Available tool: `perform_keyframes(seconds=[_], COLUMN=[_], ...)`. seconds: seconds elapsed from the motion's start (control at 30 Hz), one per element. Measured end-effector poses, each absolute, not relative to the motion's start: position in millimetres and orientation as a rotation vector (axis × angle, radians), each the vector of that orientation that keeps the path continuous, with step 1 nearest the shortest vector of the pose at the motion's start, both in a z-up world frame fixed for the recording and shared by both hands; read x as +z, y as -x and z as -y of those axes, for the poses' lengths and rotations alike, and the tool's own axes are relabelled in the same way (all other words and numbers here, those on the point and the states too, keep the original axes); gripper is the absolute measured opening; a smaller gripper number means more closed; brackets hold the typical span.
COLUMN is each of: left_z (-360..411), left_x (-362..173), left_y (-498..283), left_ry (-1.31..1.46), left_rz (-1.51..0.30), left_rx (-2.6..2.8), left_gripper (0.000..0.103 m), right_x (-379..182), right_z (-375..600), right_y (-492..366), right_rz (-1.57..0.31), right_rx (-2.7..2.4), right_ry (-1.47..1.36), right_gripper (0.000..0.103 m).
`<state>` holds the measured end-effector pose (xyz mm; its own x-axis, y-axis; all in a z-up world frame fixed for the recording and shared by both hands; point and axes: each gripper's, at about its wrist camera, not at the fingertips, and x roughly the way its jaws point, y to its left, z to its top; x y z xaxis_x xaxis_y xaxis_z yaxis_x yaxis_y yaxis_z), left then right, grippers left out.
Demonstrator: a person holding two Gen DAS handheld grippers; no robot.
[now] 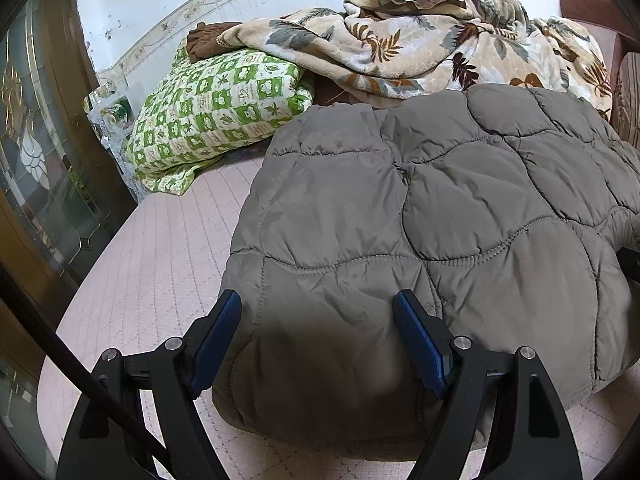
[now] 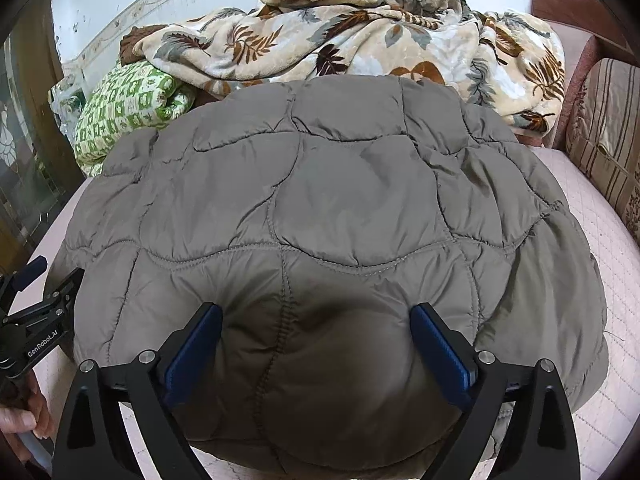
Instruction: Fold large clothes
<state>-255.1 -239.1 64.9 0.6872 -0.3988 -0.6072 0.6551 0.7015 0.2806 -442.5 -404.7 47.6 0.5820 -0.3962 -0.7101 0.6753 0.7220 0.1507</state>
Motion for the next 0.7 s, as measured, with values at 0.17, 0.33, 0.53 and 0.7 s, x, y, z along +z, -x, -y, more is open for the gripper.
perform_keyframes(seconds=[0.17,0.33,0.53,0.7], left_z=[239,238,228,221], left_x=[65,65,78,80], left_y=[255,253,250,232], left_ry=[-0.515,-0.502,-0.44,-0.418], left_rz=[-0.543,-0.551,-0.544,-0.57], left_rx=[-0.62,-0.627,-0.626,-0.574], left_gripper=[0.078,0.078,0.078,0.078], right_x=[47,51,68,84], right_z=[405,406,407,417], right_y=[442,445,466,492], right_rz=[-0.71,-0.699,-0.623,-0.55], right_rx=[-0.649,-0.638,-0.625,-0.701], right_ry=[-0.43,-0.451,-0.512,-0.511], right_gripper=[0.099,0.099,0.099,0.099])
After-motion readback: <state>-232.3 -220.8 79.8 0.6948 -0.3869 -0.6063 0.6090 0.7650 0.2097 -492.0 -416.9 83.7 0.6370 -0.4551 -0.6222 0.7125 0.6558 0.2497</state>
